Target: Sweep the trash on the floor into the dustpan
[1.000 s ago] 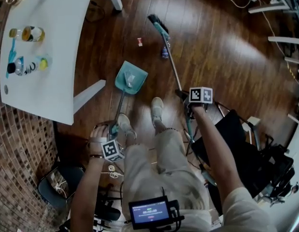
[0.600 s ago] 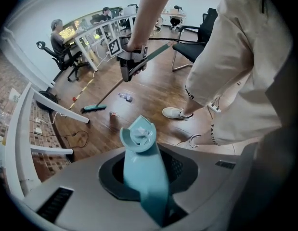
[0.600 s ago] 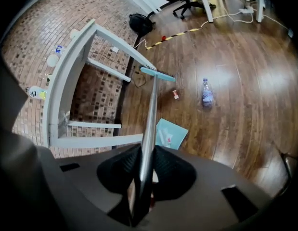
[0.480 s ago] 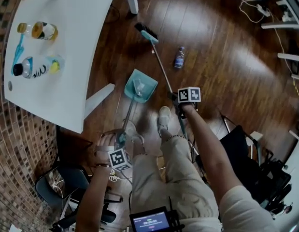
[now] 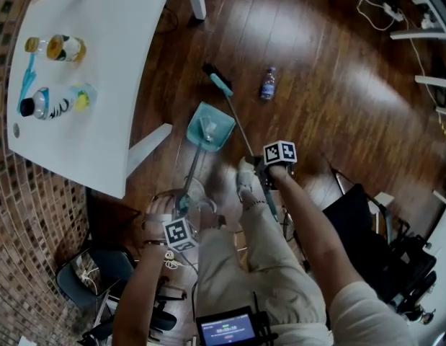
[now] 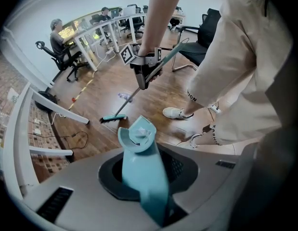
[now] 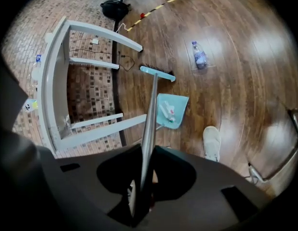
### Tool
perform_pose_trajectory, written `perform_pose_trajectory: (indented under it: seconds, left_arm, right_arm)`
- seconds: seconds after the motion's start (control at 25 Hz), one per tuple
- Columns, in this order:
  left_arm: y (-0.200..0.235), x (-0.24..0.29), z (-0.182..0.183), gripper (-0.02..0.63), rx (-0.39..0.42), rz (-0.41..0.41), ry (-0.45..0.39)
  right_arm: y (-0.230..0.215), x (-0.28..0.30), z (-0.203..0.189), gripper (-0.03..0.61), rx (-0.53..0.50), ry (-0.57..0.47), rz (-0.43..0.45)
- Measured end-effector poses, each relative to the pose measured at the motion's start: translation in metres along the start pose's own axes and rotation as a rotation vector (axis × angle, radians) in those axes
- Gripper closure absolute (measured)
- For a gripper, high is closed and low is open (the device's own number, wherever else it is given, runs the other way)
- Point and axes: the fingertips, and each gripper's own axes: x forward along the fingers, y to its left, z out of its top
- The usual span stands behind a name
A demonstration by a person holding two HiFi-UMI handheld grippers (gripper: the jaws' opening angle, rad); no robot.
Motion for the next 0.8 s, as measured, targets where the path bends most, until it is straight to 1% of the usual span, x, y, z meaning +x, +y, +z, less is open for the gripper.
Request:
perform_pose_trajectory:
  seconds: [0.2,0.24,0.28,0.4,0.52,0.64,0.72,0.8]
  left_arm:
    - [0.002,0.000,0.000,0.534,0.005,-0.006,0.002]
    - [0.003,0.000,0.001,0.534,0.007,-0.006,0.002]
    - [0.004,0.000,0.001,0.534,0.009,-0.005,0.003]
    - [0.004,-0.001,0.002,0.534,0.004,-0.010,0.003]
    - [0.001,0.001,0.000,0.534,-0.002,-0.007,0.003]
    - [0.000,0.001,0.000,0.534,-0.005,-0.002,0.004]
    - [0.001,0.001,0.001,0.534,-0.005,0.002,0.006]
    - [0.000,0.002,0.001,0.534,0.004,0.007,0.009]
  right_arm:
    - [0.014,-0.006,-0.053,0.479,0.131,0.124,0.112]
    - [0.017,-0.010,-0.060,0.479,0.145,0.142,0.127]
    - [0.020,-0.015,-0.067,0.479,0.144,0.158,0.134]
    - [0.028,-0.032,-0.085,0.479,0.097,0.190,0.139]
    - [0.031,-0.047,-0.096,0.479,0.087,0.190,0.161]
    - [0.034,-0.059,-0.097,0.479,0.116,0.176,0.191]
    - [0.034,-0.064,-0.095,0.479,0.139,0.154,0.217]
    - [0.032,-0.069,-0.093,0.477,0.128,0.125,0.216]
